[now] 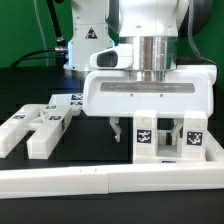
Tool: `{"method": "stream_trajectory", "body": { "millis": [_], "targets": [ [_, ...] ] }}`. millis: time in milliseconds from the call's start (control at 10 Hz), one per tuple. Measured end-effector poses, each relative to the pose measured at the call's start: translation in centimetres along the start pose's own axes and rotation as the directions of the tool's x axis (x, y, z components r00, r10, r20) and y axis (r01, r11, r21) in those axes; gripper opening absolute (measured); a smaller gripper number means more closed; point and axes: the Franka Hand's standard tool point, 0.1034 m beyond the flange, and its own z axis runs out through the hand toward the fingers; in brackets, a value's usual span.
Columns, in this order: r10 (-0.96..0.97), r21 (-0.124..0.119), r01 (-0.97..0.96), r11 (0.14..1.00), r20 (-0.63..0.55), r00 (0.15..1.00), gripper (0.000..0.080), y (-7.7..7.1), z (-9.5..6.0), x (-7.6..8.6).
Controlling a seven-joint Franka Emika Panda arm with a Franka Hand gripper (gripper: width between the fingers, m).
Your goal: Assemble chair
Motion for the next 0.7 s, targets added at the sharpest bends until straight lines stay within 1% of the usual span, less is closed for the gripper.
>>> {"method": "stream_trajectory", "body": {
  "millis": [100,200,300,400,500,700],
  "targets": [
    [-0.001,-0.002,0.001,1.0,0.003,1.0,0.0648,0.07,0.2,-0.15],
    [-0.001,-0.003,0.001,1.0,0.005,1.0,0.0522,0.1,0.29,-0.22],
    [-0.001,-0.003,0.001,1.0,0.005,1.0,0.0522,0.1,0.31,-0.23],
    [-0.002,-0.003,0.002,1.0,0.005,1.0,0.0346,0.13,0.32,-0.23],
    [-0.001,-0.003,0.001,1.0,0.004,1.0,0.0249,0.18,0.28,-0.12],
    [-0.004,-0.003,0.004,1.0,0.004,1.0,0.0249,0.21,0.17,-0.09]
  ]
}}
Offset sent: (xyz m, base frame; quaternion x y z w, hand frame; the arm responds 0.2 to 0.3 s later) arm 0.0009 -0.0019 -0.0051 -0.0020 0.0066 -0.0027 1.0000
